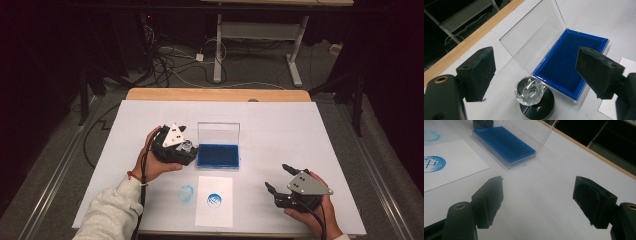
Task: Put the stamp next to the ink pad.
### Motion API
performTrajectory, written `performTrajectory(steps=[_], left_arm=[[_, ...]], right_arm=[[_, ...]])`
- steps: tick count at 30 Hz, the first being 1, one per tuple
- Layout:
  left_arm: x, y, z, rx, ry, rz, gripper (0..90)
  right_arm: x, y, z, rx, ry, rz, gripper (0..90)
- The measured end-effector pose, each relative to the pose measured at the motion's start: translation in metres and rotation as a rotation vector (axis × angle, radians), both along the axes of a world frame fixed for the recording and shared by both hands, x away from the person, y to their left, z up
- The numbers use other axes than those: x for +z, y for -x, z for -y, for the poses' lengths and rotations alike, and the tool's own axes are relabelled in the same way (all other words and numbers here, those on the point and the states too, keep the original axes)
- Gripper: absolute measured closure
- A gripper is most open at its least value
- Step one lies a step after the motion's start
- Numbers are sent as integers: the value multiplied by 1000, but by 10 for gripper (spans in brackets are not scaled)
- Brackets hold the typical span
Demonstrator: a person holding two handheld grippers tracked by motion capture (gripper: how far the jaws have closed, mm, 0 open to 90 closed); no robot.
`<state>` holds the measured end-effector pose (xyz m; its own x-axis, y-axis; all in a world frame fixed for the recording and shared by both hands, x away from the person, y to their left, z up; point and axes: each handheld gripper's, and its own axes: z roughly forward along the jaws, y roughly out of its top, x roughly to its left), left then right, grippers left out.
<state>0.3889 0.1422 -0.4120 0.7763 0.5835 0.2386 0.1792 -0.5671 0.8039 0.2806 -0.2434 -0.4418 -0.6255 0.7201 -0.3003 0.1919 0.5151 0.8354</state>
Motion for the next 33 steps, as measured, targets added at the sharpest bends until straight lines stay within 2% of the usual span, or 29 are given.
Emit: performTrajectory(steps=[5,9,14,19,28,33], left_arm=[[3,6,1,-16,9,10,162],[6,11,4,-18,-4,19,162],[11,21,7,-52,-2,42,161],[13,27,9,-61,-6,53,161],[14,40,3,-44,1,101,161],[10,46,1,-43,-20,109,161]], right_arm=[[1,0,0,1,-4,2,250],[1,1,0,3,-5,4,250],[3,2,0,3,-9,9,250],[3,2,0,7,-10,11,249],[5,5,-1,14,-13,17,248],[5,5,-1,12,-13,17,248]])
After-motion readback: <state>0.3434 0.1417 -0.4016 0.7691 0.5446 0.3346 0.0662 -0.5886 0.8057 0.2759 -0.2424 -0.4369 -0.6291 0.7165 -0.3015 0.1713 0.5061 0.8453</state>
